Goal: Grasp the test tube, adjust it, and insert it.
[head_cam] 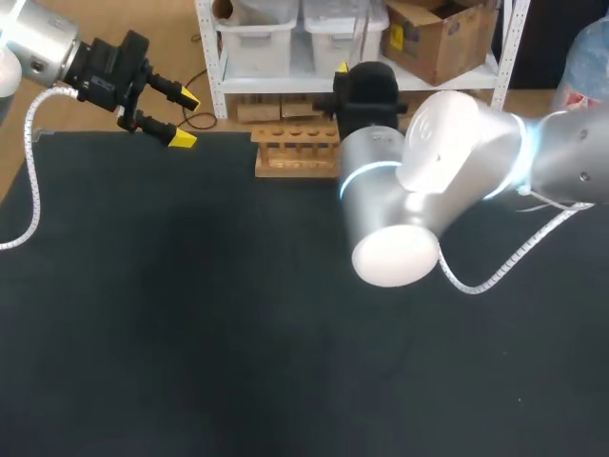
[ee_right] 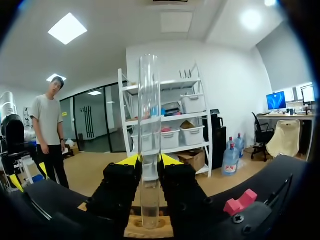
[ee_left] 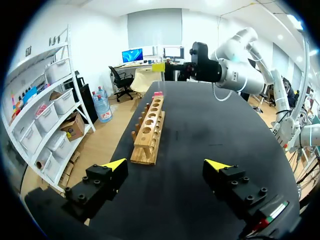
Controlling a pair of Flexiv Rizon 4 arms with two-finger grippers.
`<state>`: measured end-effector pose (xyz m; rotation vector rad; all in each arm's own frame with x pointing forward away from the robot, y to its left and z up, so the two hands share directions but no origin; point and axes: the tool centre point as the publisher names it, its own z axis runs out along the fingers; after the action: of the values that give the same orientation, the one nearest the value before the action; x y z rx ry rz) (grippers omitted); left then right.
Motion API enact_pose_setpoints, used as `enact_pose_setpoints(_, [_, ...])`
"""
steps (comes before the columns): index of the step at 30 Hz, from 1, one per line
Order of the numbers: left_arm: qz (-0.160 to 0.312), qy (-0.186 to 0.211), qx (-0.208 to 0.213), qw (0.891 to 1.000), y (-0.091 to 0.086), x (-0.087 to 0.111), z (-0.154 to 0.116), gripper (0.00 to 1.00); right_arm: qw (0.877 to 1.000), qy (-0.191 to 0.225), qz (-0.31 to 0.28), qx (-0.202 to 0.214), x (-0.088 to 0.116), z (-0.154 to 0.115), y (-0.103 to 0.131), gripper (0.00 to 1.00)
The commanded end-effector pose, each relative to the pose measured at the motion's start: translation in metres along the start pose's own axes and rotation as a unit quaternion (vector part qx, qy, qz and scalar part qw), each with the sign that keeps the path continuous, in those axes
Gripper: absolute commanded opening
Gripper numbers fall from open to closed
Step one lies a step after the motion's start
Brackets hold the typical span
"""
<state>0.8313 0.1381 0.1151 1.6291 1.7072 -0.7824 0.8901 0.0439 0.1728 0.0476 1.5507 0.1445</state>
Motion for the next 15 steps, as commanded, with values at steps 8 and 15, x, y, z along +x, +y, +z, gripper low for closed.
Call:
enact_pose_setpoints(8, [0.001, 0.0, -0.001, 1.0, 0.0, 0.0, 0.0, 1.0, 0.998, -0.015, -0.013, -0.055, 0.014, 0.007, -0.009, 0.0])
enact_pose_setpoints(15, [0.001, 0.0, -0.001, 1.0, 0.0, 0.0, 0.0, 1.0, 0.998, -0.018, -0.016, -0.06, 0.019, 0.013, -0.01, 0.0])
